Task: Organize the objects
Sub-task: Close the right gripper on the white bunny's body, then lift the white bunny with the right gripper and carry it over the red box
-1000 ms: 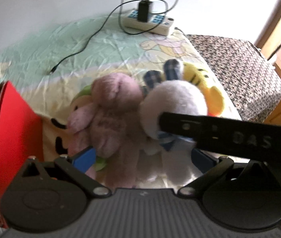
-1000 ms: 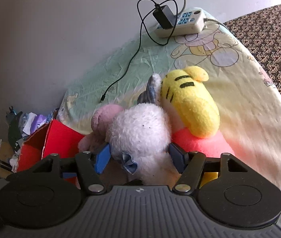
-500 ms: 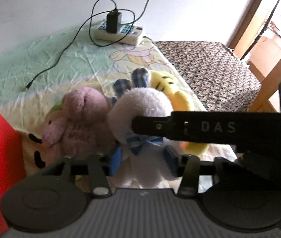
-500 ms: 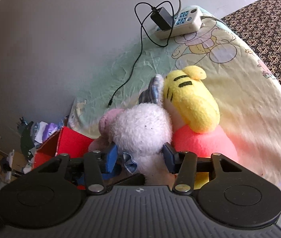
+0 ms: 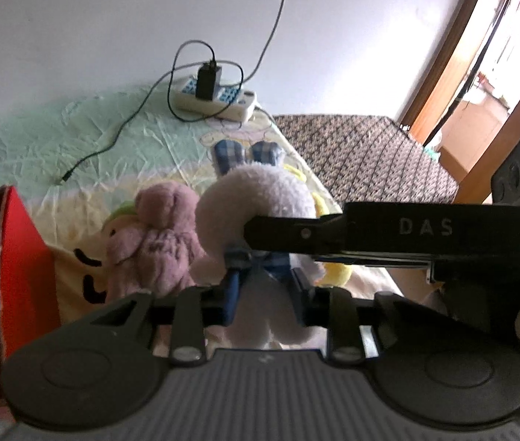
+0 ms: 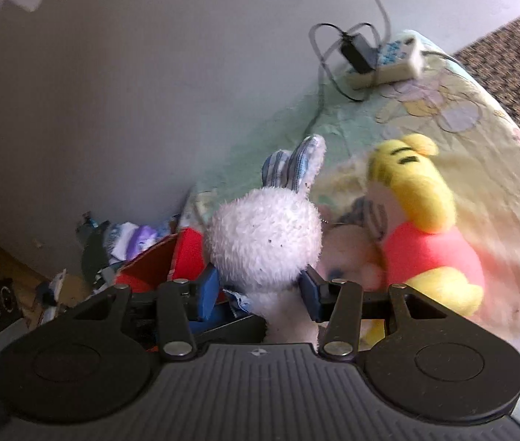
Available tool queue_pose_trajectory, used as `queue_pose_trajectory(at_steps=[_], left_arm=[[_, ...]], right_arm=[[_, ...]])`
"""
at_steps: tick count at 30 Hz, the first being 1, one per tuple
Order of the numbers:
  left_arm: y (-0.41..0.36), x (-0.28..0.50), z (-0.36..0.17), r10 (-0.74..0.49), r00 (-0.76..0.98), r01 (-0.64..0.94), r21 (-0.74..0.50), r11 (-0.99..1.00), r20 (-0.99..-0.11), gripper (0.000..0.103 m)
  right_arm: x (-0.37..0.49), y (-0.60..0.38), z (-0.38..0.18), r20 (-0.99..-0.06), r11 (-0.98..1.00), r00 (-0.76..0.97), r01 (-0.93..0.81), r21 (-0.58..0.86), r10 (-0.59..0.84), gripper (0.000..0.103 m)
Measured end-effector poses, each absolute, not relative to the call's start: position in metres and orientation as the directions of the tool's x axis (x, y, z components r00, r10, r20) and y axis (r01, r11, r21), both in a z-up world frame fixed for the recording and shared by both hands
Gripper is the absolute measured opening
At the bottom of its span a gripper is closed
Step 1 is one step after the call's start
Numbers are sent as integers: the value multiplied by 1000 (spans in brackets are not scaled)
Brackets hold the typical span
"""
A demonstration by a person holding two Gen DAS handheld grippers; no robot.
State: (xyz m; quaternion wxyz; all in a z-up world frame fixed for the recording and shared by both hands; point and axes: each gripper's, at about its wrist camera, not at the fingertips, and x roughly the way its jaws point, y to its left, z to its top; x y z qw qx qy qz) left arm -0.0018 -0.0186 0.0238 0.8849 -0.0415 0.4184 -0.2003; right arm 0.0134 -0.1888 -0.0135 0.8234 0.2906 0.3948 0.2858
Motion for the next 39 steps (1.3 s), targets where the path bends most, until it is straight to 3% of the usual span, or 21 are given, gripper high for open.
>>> queue_pose_trajectory(at_steps=[13,22,28,39], left_arm=[[53,-48,54,-335,681,236,-237,942,-651,29],[141,-68,63,-285,725,173,-235,956,-627,29],[190,-65,54,-260,719,143,-230,963,-644,29],[228,-34,9,-266,631,152,-221,963,-729,32]], right_arm=[[1,-109,16,-413,602,470,-384,700,780,50],[2,-15,24,-422,591,430,-422,687,798,50],[-1,36,20,-485,665,461,-421,617,743,50],[4,85,-11,-666,854,536,-363,374,519,50]])
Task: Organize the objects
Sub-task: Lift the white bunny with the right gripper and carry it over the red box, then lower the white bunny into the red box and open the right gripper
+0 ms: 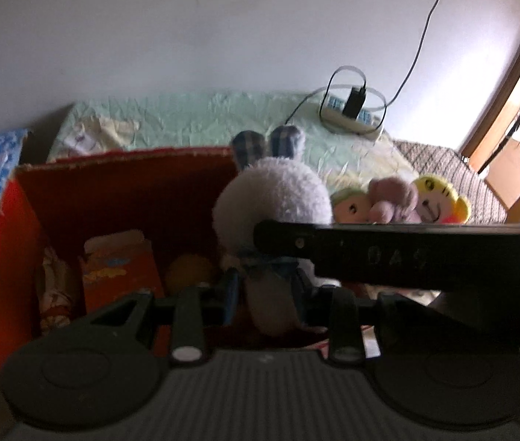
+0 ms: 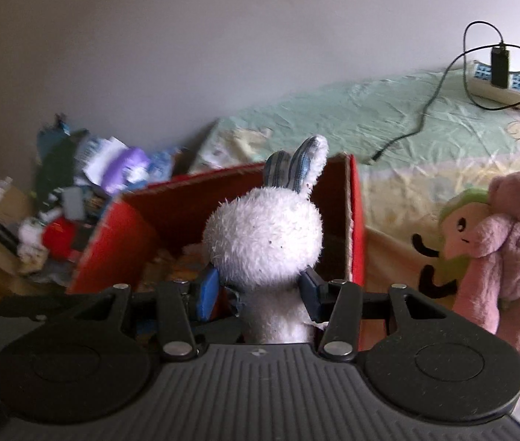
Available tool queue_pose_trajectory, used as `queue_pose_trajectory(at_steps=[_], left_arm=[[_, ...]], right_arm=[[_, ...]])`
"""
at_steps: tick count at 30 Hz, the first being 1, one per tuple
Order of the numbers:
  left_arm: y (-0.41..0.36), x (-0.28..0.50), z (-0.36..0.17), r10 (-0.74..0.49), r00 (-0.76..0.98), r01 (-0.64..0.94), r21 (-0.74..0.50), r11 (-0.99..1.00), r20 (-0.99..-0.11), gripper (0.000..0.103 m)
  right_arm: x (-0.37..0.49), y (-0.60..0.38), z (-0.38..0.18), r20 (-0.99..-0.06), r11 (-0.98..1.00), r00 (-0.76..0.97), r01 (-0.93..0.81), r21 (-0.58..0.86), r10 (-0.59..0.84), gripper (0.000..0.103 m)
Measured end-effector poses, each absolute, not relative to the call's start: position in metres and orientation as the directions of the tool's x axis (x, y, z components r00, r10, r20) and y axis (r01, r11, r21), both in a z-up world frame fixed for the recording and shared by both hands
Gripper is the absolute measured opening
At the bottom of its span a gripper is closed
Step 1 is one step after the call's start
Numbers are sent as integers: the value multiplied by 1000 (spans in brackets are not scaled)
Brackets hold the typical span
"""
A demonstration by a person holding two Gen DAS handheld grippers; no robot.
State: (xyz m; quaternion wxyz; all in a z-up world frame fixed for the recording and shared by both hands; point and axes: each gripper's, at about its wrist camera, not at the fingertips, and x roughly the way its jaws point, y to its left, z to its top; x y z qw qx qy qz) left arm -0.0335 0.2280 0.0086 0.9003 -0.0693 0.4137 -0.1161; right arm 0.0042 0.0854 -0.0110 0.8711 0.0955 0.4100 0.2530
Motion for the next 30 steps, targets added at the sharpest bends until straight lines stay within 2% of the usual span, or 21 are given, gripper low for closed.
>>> queue_pose_trajectory(at_steps=[3,8,15,18,20,24,26,28,30], left_arm=[[229,-26,-2,-276,607,168,-219,961,-745,32],[229,-15,-14,-270,586,189,-196,962,-764,33],[232,-1,-22,-244,574,179,-171,969,-781,33],[231,6,-26,-228,559,172,-157,972,-797,33],[227,10,-30,-206,550,169,-133,976,-810,33],[220,13,-31,-199,548,175,-121,977,-812,33],[214,14,-30,-182,550,179,-97,979,-815,33],[207,14,-31,-165,549,188,-72,980,-819,33],[201,14,-31,-144,552,192,-43,980,-821,33]], right_arm=[[7,92,-17,-704,879,531,-352,322,471,50],[7,97,-19,-717,885,528,-352,304,456,53],[0,91,-5,-662,896,605,-331,295,442,56],[2,87,-2,-634,893,629,-318,318,450,48],[6,85,-5,-632,886,621,-308,347,463,38],[12,81,-16,-656,881,590,-265,392,470,31],[14,80,-21,-664,883,586,-251,397,465,19],[14,79,-25,-669,883,582,-239,404,463,15],[14,78,-25,-664,881,584,-239,409,467,15]])
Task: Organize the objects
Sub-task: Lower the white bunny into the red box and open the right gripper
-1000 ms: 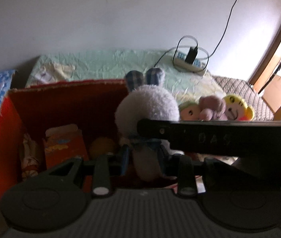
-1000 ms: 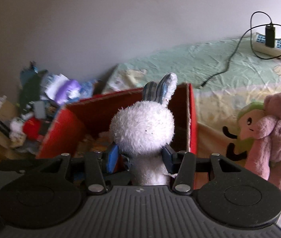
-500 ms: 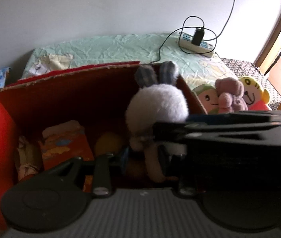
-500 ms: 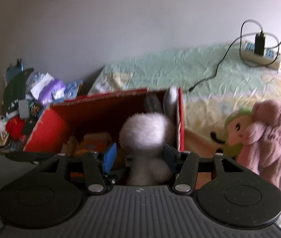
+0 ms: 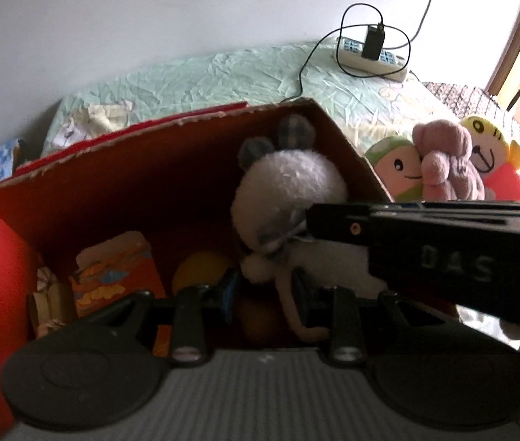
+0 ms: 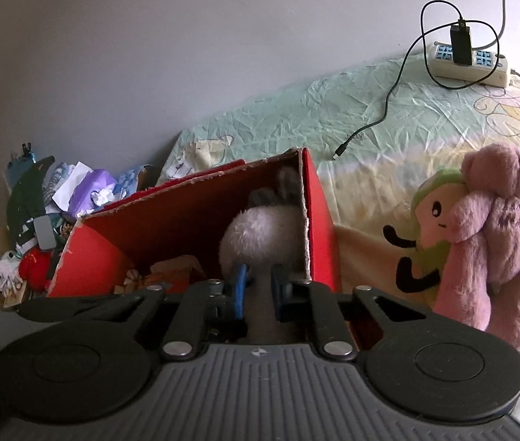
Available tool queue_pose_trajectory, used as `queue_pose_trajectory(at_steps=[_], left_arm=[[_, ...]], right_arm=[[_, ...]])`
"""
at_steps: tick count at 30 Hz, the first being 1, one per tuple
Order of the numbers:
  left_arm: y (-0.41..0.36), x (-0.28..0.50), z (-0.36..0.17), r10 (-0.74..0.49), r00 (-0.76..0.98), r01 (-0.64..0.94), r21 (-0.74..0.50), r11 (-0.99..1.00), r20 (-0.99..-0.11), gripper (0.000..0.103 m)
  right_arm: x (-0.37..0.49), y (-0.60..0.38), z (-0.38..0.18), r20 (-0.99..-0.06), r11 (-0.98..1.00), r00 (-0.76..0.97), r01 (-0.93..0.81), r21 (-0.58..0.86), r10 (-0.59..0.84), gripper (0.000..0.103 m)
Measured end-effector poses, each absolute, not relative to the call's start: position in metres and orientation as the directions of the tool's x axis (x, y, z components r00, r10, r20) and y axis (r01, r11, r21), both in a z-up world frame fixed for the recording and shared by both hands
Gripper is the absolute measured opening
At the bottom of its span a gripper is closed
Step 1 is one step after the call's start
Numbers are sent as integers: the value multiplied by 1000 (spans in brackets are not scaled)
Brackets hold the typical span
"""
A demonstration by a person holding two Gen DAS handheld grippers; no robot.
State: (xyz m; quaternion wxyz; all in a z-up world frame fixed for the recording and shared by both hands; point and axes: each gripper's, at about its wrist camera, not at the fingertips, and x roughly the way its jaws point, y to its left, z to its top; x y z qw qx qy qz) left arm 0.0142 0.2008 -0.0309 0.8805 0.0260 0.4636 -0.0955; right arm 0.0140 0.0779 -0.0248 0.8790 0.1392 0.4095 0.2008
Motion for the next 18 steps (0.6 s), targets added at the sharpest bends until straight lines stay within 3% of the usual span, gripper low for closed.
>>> queue_pose_trajectory(at_steps=[18], left_arm=[[192,13,-27,-43,565,157,57,986,-824,51]], right_arm=[[11,71,-24,-650,863,579,-231,449,493,17]])
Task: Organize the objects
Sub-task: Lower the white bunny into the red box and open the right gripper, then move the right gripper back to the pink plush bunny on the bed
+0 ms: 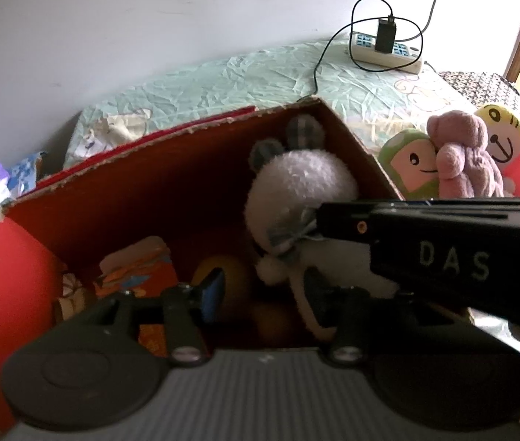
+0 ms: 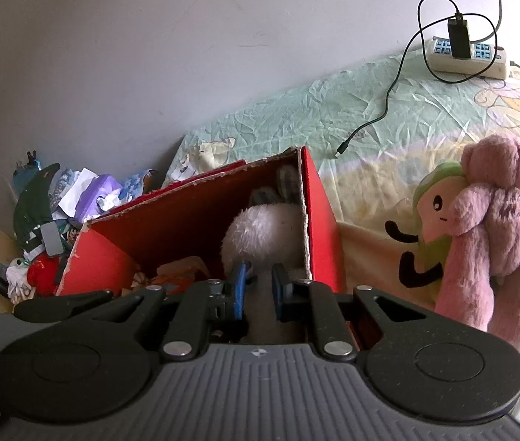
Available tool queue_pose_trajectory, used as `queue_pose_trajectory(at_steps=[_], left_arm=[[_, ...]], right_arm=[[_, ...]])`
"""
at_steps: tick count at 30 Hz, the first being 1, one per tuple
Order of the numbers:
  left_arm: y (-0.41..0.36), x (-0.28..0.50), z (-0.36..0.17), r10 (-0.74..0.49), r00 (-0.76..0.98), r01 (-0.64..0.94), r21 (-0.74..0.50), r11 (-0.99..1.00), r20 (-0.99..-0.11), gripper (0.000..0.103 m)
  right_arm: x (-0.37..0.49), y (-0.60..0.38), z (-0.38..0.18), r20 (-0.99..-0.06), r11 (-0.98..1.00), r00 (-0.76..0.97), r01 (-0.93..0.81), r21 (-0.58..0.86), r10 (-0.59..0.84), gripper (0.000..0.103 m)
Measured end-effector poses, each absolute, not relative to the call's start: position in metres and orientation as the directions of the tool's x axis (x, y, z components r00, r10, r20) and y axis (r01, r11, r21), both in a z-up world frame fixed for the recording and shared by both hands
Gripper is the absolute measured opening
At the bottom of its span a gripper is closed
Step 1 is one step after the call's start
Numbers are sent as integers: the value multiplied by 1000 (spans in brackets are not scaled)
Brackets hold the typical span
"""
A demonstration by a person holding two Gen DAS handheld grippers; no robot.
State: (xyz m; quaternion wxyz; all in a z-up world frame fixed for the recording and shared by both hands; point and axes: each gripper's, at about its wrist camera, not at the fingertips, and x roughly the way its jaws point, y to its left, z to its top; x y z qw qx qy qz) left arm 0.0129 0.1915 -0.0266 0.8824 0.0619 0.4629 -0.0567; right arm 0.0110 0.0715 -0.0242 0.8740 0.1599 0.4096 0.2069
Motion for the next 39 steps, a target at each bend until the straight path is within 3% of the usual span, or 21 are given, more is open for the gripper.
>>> queue_pose_trajectory(at_steps=[7,21,24,26,39], left_arm=[[193,9,-23,-37,564,144,55,988,-825,52],[190,-10,-7,-6,574,111,70,991,-819,52],[186,-14,-4,30,574,83,95,992,-818,56],[183,-18,0,56,583,68,117,991,-811,67],[137,-30,20,219,583,-79,214,974,-783,79]], right_arm=[[4,66,-20,-635,849,578,-227,478,512,24],[-22,44,-12,-555,788,598,-235,569,579,28],[-24,37,-12,-539,772,592,-248,585,599,28],[-25,32,-11,-531,762,585,-260,593,613,28],[-17,-24,-6,-493,698,519,-341,629,698,28]])
